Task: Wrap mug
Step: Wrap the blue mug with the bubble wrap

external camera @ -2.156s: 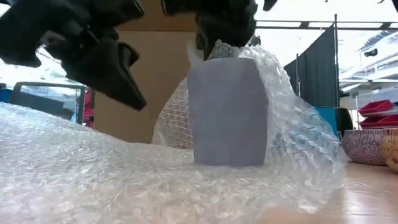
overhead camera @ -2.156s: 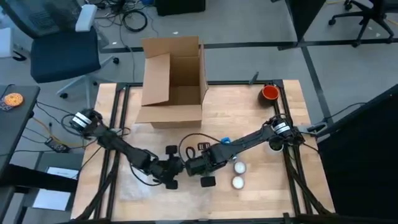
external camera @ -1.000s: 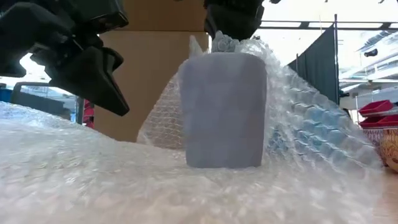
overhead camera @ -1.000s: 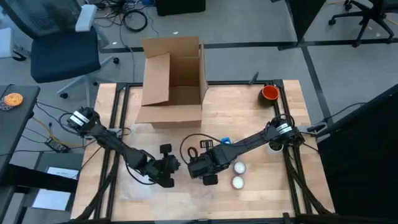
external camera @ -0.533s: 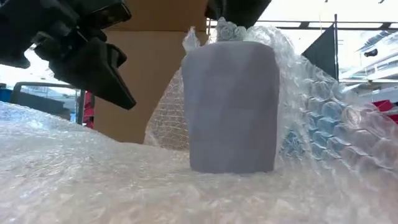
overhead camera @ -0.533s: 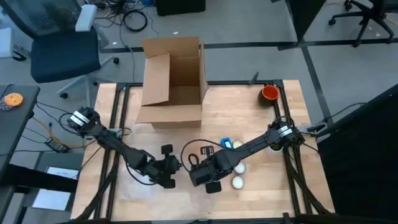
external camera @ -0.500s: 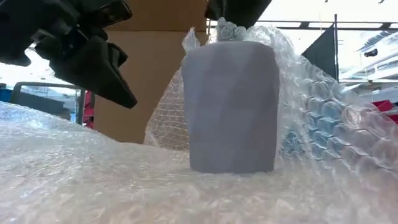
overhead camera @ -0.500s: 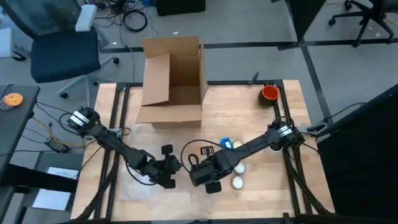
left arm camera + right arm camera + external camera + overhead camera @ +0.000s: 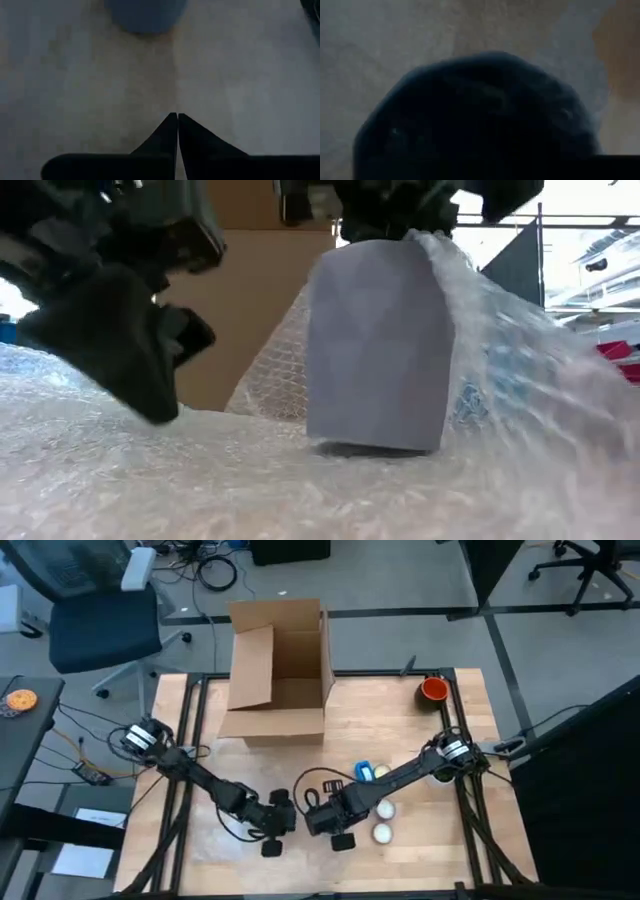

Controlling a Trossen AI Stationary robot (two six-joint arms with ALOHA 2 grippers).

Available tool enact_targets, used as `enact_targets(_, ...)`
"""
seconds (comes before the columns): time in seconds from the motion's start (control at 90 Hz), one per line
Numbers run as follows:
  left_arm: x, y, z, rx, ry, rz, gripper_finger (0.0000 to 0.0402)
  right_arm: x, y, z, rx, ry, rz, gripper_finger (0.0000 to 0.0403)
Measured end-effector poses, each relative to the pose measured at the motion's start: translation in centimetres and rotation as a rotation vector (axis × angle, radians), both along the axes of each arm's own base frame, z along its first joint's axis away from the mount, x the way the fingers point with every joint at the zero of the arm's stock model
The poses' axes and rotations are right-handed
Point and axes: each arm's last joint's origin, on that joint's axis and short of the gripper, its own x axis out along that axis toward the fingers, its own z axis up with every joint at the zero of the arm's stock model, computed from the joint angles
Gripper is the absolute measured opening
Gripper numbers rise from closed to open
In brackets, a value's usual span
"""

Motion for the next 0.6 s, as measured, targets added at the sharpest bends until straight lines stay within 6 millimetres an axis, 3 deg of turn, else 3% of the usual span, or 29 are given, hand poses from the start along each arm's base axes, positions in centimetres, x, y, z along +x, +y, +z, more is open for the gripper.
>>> enact_targets(0.333,0.8,5.1,-0.8,0.203,0.112,0.182,0.0,0.9,-1.8,1.5,-0.084,-0.038,-0.06,0.0)
enact_targets(0.6,1.1,7.8,-1.0,0.268,0.161,0.201,0.0,1.2,-1.8,4.8,-0.106,-0.063,-0.042,0.0)
